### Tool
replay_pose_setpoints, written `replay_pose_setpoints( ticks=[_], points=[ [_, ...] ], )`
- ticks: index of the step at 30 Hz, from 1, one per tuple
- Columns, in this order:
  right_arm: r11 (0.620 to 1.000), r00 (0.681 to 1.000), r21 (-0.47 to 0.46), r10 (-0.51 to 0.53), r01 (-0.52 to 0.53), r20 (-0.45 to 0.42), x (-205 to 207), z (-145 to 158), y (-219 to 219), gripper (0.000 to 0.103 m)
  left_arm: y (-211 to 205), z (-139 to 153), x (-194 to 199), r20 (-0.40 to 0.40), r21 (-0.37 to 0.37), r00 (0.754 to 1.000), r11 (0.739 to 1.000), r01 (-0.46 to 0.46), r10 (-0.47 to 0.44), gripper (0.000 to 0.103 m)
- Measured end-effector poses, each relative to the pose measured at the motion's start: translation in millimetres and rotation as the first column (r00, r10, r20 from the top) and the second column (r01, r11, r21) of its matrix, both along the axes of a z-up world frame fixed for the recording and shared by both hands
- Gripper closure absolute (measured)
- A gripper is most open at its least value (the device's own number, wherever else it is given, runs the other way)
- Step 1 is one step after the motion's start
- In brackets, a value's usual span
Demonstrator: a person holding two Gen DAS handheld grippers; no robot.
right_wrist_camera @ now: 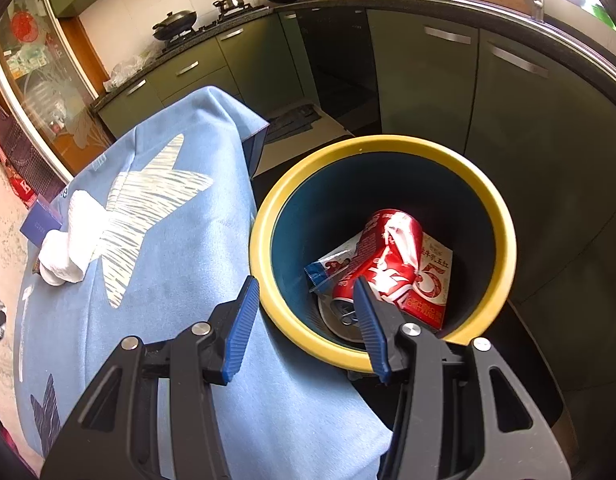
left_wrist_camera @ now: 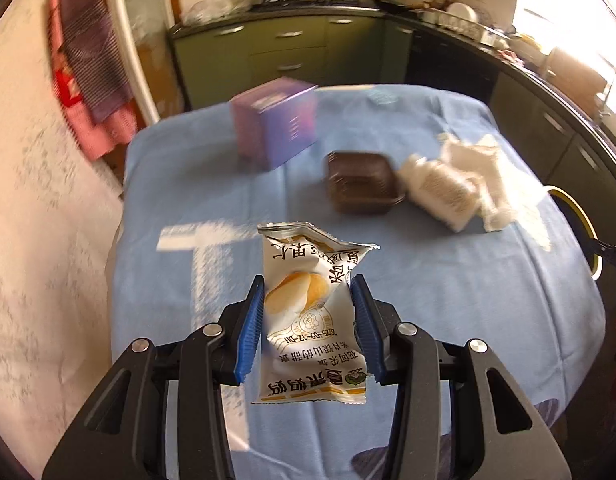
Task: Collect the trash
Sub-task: 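Carry the snack wrapper over the bin and open the left tool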
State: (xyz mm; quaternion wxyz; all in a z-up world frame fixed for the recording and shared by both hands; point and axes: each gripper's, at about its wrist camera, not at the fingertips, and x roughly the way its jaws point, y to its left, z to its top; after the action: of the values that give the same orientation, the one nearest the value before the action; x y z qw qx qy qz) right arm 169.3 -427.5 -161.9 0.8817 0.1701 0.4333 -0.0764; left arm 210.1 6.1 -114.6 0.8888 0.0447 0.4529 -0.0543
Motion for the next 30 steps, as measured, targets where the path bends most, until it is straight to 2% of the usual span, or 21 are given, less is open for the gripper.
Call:
replay_pose_setpoints(
  ticks=[5,8,11,13,16,19,22,24,26,27,30],
  points=[
    [0.999,0.998,0.007,-0.047,0.046,0.034,-19,8,-16,0.056,-55,28,16,0.029,-0.004,0.986,0.986,0.164,-0.164,0.060],
    [0.997,0.995,0.010,-0.082,0.082,0.052,-32,13,-29,0.056,-107,43,26,0.034,-0.003,0.952,0.953,0.304,-0.304,0.060],
    [0.992,0.989,0.012,-0.130,0.129,0.070,-47,16,-44,0.056,-167,49,31,0.021,-0.001,0.896,0.896,0.445,-0.444,0.060],
    [0.987,0.984,0.019,-0.160,0.159,0.082,-58,17,-55,0.056,-215,51,32,0.007,-0.009,0.841,0.840,0.542,-0.542,0.060],
    [0.981,0.977,0.034,-0.191,0.189,0.093,-70,17,-68,0.056,-278,48,33,-0.011,-0.015,0.770,0.770,0.638,-0.638,0.060],
    [0.975,0.970,0.050,-0.222,0.218,0.098,-80,15,-82,0.056,-339,38,39,-0.046,-0.040,0.705,0.707,0.706,-0.707,0.059],
    [0.969,0.965,0.065,-0.246,0.240,0.096,-88,11,-93,0.056,-393,22,49,-0.100,-0.059,0.653,0.660,0.749,-0.750,0.059],
    [0.963,0.960,0.075,-0.264,0.258,0.090,-95,7,-101,0.056,-425,9,58,-0.130,-0.052,0.630,0.640,0.767,-0.765,0.057],
    [0.958,0.956,0.087,-0.281,0.273,0.086,-101,3,-108,0.053,-451,-3,67,-0.150,-0.042,0.623,0.635,0.772,-0.768,0.052],
    [0.955,0.954,0.093,-0.288,0.280,0.085,-103,2,-110,0.052,-459,-7,72,-0.156,-0.039,0.623,0.635,0.772,-0.767,0.047],
    [0.951,0.951,0.104,-0.299,0.291,0.076,-107,-4,-115,0.052,-477,-21,82,-0.164,-0.023,0.630,0.641,0.767,-0.759,0.041]
  ],
)
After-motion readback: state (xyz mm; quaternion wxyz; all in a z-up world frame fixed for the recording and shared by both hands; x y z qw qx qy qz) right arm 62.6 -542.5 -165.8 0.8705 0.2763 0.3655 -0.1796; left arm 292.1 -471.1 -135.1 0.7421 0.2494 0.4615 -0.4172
